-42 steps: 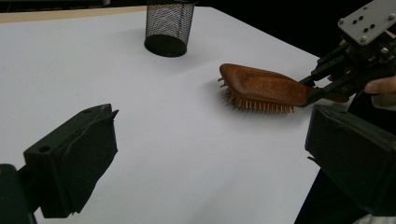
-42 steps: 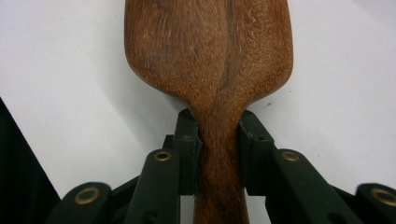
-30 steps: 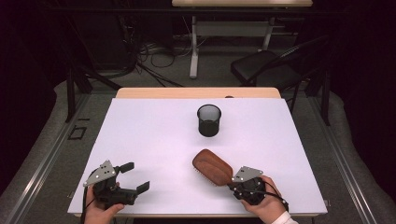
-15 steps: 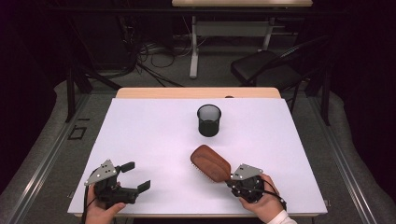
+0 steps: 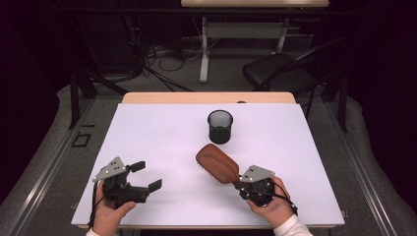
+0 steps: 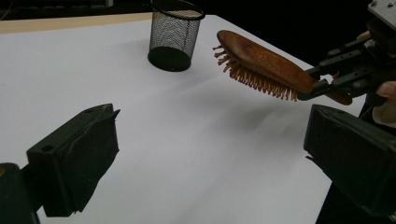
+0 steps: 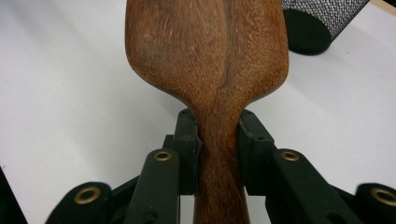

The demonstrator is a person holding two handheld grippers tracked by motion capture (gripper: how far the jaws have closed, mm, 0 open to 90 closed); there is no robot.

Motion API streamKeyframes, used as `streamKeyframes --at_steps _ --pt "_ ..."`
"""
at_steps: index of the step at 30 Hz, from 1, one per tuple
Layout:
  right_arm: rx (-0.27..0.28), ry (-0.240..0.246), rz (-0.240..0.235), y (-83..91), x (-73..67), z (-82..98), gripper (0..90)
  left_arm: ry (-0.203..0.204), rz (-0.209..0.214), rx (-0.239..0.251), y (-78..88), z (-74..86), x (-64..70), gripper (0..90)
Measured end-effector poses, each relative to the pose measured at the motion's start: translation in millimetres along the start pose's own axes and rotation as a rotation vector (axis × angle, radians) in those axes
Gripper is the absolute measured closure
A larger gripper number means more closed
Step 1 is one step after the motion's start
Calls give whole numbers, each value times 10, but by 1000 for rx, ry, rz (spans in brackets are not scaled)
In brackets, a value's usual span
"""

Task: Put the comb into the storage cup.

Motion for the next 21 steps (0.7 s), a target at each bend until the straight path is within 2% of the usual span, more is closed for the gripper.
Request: streamKeyframes --at_steps 3,6,11,21 --pt "16 -4 4 -3 27 -61 722 -6 -3 -1 -81 -97 1 30" --pt "22 -12 7 -4 38 -87 722 -24 -7 -25 -176 -198 17 34" --pt "46 -22 18 -18 108 -162 722 -47 6 -27 -382 -372 20 36" --pt "84 -61 38 -30 244 -241 722 -52 9 -25 -683 -557 -58 53"
Point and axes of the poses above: each handheld gripper's, and its own axes: y roughly backward along the jaws, z roughly out of its underside, x roughly to its right, the point moved 1 cm from there along -y, roughly forward along the jaws, and after that the axes turned 3 degrees about z, right-handed, at the moved point
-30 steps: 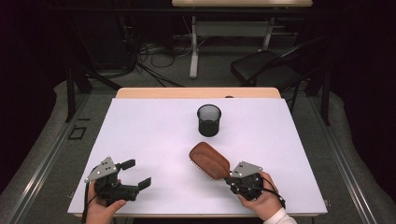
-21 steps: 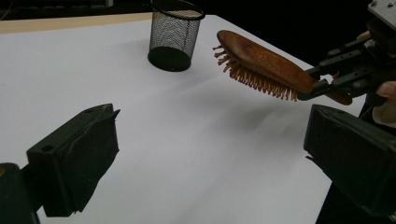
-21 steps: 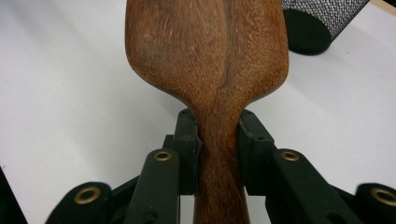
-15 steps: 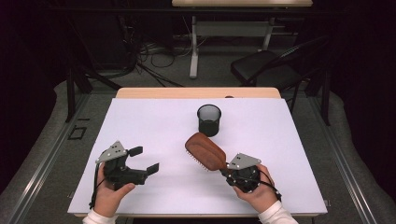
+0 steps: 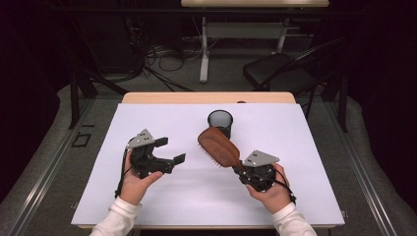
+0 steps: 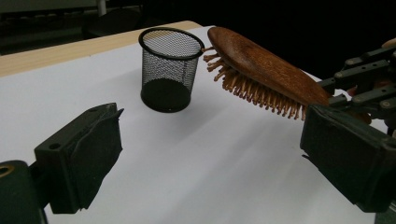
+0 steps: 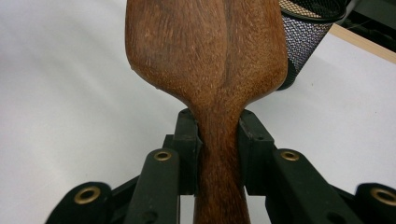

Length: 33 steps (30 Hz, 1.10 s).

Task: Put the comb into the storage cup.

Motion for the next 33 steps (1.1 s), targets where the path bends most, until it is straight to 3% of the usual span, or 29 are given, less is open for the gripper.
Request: streamKeyframes --at_steps 6,17,33 --pt "1 7 10 -52 -7 -11 722 0 -2 -16 -174 -59 -41 53" --pt "38 -8 19 -108 -68 55 721 23 11 -9 -210 -1 -77 63" --pt "92 -11 41 -86 -157 119 722 70 86 -31 -323 75 9 62"
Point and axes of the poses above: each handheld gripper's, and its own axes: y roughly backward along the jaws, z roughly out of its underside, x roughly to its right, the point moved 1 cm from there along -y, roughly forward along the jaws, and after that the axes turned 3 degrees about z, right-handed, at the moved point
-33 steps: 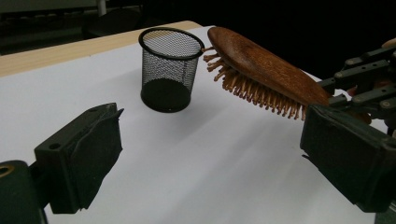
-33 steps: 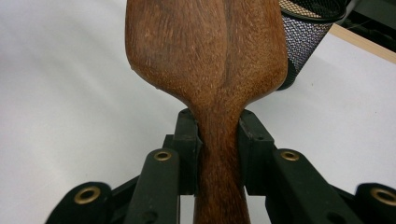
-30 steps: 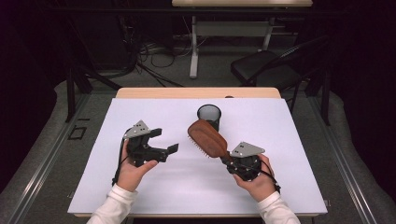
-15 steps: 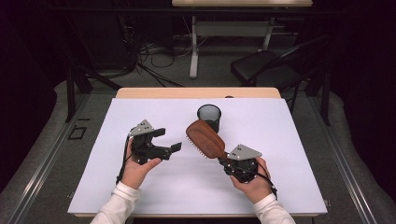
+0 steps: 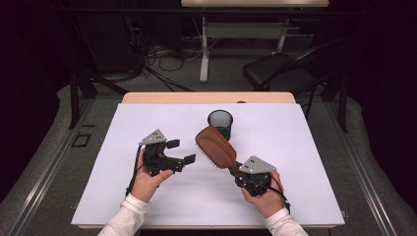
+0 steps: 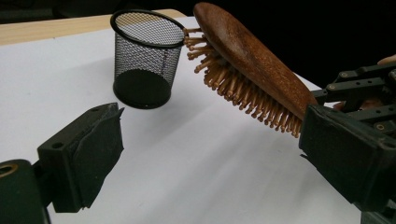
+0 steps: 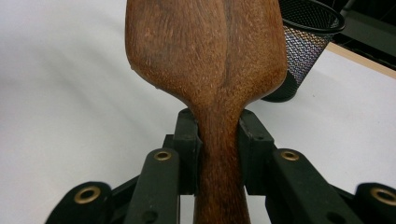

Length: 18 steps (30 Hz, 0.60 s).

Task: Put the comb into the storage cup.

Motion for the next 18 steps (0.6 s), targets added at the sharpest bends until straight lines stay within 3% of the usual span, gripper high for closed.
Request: streamKeyframes --at_steps 9,18 --pt "11 17 -7 -2 -91 11 722 13 46 -32 -83 28 88 62" --pt "22 26 -15 -9 -161 18 722 37 49 -36 -104 49 80 62"
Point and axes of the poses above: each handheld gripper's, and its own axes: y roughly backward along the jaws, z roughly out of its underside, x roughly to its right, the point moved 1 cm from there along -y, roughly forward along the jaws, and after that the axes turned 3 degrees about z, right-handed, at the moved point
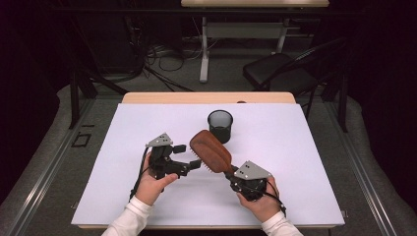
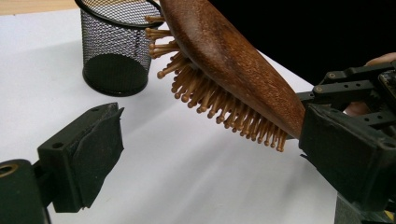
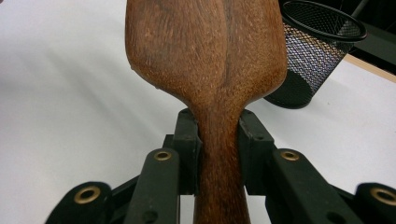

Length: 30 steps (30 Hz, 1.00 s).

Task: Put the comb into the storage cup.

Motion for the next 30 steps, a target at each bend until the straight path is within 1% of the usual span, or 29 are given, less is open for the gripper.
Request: streamKeyframes --at_steps 6,11,14,18,19,20,21,25,28,30 --pt "9 6 -2 -2 -29 4 722 17 -5 -7 -19 14 -6 63" --pt "17 4 -1 2 -55 1 721 37 5 -11 -29 17 -7 63" --pt "22 7 2 6 -65 -1 722 58 21 -8 -30 16 -7 63" --pt "35 13 6 8 -97 -3 722 98 61 -3 -48 10 14 63" --pt "35 13 6 8 -97 -3 722 98 61 -3 -48 10 14 63" --pt "36 15 5 10 -112 -5 721 121 82 1 -59 11 20 63" --pt "36 15 5 10 -112 -5 721 121 82 1 -59 11 20 63" --pt "44 26 6 7 -148 -4 721 173 116 9 -70 15 18 64" --pt "45 31 5 8 -177 -8 722 193 137 13 -79 22 16 72" --pt "51 34 1 4 -193 -11 721 193 133 12 -91 29 20 79"
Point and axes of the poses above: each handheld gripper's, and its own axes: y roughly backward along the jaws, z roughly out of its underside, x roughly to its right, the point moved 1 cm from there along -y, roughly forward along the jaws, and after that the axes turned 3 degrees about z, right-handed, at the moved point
